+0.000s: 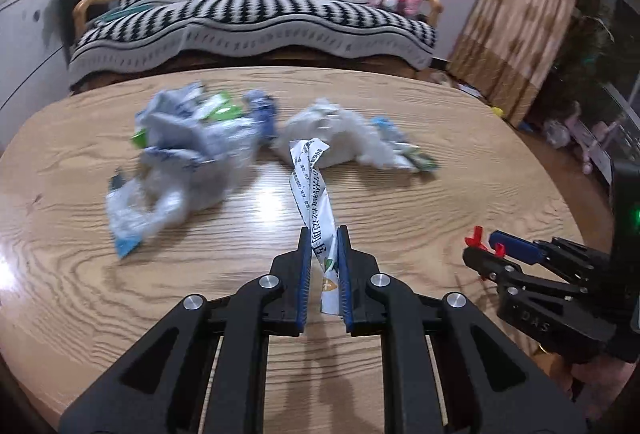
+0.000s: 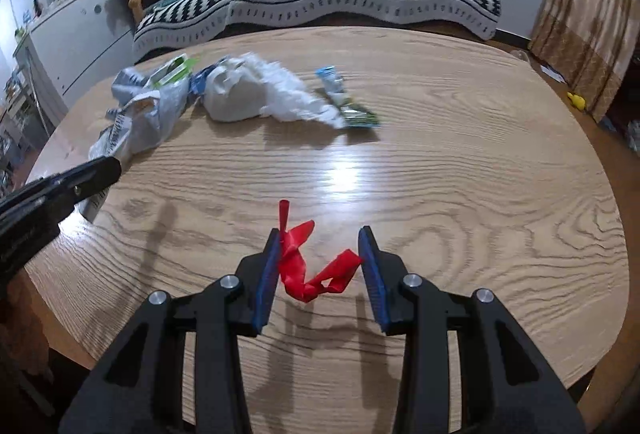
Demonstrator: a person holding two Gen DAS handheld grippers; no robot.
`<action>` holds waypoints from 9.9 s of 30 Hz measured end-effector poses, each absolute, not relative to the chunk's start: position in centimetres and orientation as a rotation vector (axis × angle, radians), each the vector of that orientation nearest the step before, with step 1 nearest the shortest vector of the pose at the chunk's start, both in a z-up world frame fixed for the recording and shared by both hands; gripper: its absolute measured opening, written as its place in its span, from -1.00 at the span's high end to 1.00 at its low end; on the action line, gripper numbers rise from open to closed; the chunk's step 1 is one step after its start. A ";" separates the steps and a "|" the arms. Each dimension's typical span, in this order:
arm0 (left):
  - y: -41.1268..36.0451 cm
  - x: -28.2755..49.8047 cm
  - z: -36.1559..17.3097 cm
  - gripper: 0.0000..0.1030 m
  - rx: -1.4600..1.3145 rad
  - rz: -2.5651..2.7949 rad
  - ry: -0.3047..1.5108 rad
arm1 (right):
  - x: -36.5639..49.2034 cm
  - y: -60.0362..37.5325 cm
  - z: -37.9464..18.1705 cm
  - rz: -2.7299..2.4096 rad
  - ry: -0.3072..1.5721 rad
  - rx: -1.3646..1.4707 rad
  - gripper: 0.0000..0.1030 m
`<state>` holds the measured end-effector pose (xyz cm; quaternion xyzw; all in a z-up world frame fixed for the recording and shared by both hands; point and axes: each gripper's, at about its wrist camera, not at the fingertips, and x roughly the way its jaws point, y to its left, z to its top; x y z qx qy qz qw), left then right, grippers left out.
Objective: Collect trash
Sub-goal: 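Grasp white paper strip with left tool while right tool grasps red ribbon, then carry strip and ribbon over the black bin and open both tools, then grasp crumpled blue-white printed bag with left tool while right tool grasps white tissue, then carry bag and tissue over the bin and open both tools to drop them, then grasp green-blue snack wrapper with left tool while right tool grasps clear plastic bag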
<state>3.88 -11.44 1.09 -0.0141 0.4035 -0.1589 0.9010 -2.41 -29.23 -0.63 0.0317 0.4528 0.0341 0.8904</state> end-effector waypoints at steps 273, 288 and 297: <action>2.8 8.2 0.5 -0.83 -0.123 -0.055 0.831 | 3.8 -22.1 -0.5 0.192 0.969 0.221 -0.35; 14.7 9.2 -2.1 -0.83 -0.252 0.112 0.895 | 11.2 -6.8 -3.0 0.308 1.036 0.141 -0.21; 12.1 10.8 -2.8 -0.83 -0.209 0.064 0.911 | 10.4 -8.1 -2.3 0.293 0.974 0.136 0.57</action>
